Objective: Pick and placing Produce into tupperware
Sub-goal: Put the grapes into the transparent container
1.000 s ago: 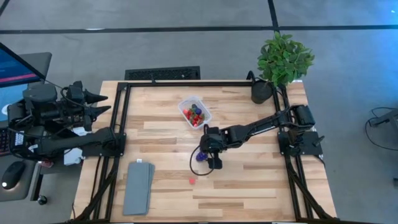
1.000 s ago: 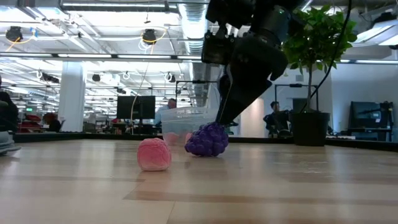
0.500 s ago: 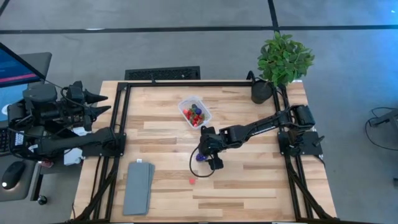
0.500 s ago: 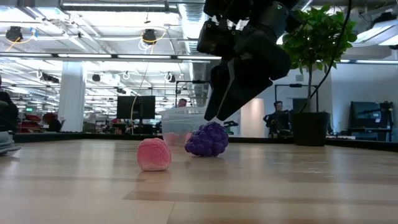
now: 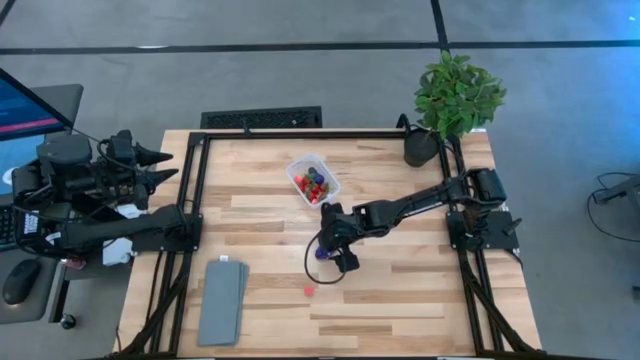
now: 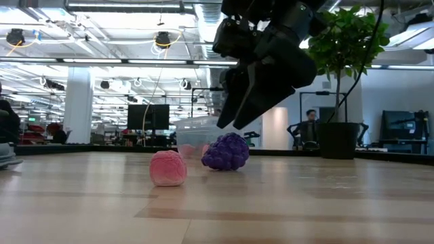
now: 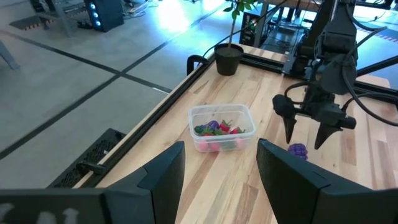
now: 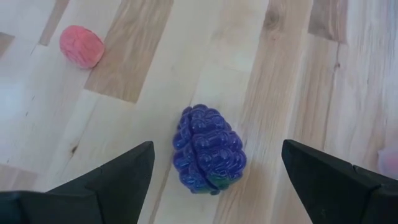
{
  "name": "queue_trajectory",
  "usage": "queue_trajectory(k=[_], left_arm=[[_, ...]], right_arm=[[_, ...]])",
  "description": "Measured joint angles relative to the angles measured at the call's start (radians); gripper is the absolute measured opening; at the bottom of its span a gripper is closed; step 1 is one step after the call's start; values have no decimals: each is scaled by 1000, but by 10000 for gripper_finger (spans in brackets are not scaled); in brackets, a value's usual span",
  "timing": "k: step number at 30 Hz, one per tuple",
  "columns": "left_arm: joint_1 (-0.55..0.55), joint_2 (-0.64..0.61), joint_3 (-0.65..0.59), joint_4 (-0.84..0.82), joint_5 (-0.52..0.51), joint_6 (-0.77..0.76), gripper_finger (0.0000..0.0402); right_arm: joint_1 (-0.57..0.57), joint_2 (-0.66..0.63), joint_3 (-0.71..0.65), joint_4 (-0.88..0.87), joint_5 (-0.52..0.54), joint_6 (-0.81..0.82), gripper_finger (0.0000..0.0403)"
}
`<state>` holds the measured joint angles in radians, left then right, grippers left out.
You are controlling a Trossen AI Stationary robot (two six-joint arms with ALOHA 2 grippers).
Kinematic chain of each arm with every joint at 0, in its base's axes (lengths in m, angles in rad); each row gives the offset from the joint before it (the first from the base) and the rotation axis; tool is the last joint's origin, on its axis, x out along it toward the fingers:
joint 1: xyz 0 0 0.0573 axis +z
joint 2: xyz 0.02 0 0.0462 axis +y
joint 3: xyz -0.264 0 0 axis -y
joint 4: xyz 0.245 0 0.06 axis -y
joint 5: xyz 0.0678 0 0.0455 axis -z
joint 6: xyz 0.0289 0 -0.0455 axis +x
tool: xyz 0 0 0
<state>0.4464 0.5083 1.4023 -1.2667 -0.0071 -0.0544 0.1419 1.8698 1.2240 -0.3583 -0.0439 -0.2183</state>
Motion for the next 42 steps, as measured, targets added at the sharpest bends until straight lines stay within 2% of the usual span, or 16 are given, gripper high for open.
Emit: queue_trajectory(k=[11,24,36,40,42], left_arm=[[0,0,0,0,-5,-3,190],[0,0,0,1,-7,-3,190],[0,0,0,1,-8,-7,190],[0,0,0,1,-5,-9,190],[0,0,0,1,-5,-9,190]], right_arm=[[-3,0,0,11,-51,-29,378],[0,0,4,51,-64,-18,376],[-15,2,100,-9,-61,-19,375],[-14,70,143,-76,-64,-10,375],[-8,125,212,-103,-64,-15,375]])
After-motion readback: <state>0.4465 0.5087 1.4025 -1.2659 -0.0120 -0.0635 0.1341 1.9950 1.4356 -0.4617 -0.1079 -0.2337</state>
